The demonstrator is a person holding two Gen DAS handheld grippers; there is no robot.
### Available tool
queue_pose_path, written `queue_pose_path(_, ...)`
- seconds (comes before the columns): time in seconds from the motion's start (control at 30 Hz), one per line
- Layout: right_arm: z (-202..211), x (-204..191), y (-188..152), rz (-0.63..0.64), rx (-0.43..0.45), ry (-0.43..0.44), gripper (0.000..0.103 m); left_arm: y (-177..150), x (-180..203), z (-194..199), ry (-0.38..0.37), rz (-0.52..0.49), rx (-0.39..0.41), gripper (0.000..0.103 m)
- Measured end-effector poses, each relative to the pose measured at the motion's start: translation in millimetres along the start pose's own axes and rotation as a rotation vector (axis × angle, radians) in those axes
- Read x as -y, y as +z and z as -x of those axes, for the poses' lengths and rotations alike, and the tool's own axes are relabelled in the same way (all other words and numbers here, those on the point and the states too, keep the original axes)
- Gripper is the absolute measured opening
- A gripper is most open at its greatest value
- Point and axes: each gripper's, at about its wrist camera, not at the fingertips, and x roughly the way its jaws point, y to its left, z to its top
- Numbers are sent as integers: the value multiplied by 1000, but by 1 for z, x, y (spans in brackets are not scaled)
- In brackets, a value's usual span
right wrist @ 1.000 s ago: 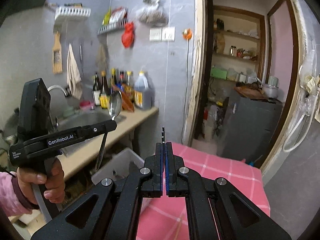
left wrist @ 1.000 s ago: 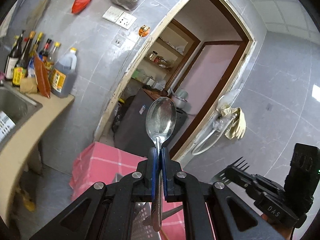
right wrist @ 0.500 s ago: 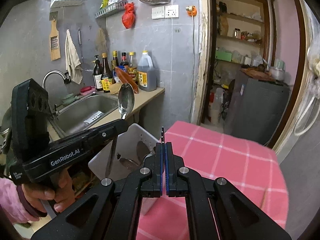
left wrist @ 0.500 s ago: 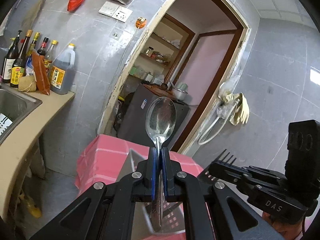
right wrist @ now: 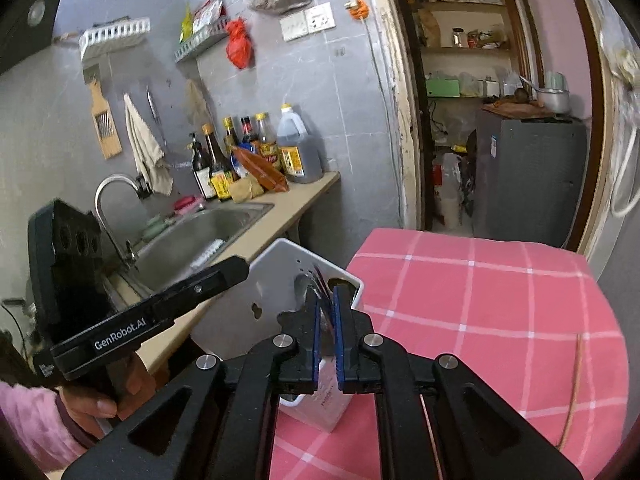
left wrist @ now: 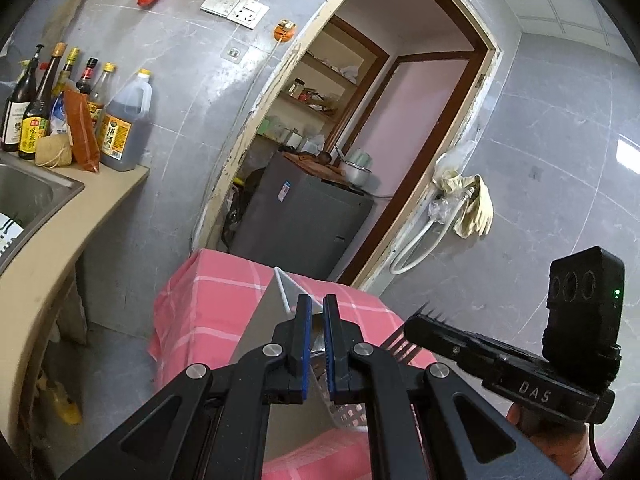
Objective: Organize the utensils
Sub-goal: 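Withdraw both grippers from the basket back over the table, then lower left gripper over the Y-peeler while right gripper lowers over a chopstick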
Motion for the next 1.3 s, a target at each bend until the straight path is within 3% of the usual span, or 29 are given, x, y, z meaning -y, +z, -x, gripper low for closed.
queue_pose_path(0.17, 24, 4, 3, -22, 82, -31, 22, 5, 8, 11, 21, -14, 4, 16)
queue_pose_path(0.27, 46, 8, 5, -28, 151, -75, 35, 10, 17, 19, 50, -32, 12, 35)
queue_pose_path(0.33, 64, 12, 4, -35, 207, -109, 53, 12, 27, 26, 80, -55, 24, 50)
queue_pose_path(0.37, 71, 15, 4, -41, 229, -123, 57, 13, 32, 29, 89, -66, 27, 52)
queue_pose_path(0.43, 84, 21, 5, -53, 257, -129, 68, 14, 45, 33, 127, -99, 31, 71)
queue_pose_path(0.63, 131, 48, -10, -86, 354, -175, 98, 8, 88, 48, 188, -178, 96, 100)
queue_pose_path(0.7, 142, 55, -13, -93, 370, -188, 102, 2, 103, 50, 197, -198, 116, 103)
queue_pose_path(1.03, 181, 112, -42, -75, 350, -293, 102, -39, 157, 42, 220, -224, 147, 103)
queue_pose_path(1.3, 189, 159, -69, -74, 292, -307, 102, -80, 184, 18, 221, -239, 84, 103)
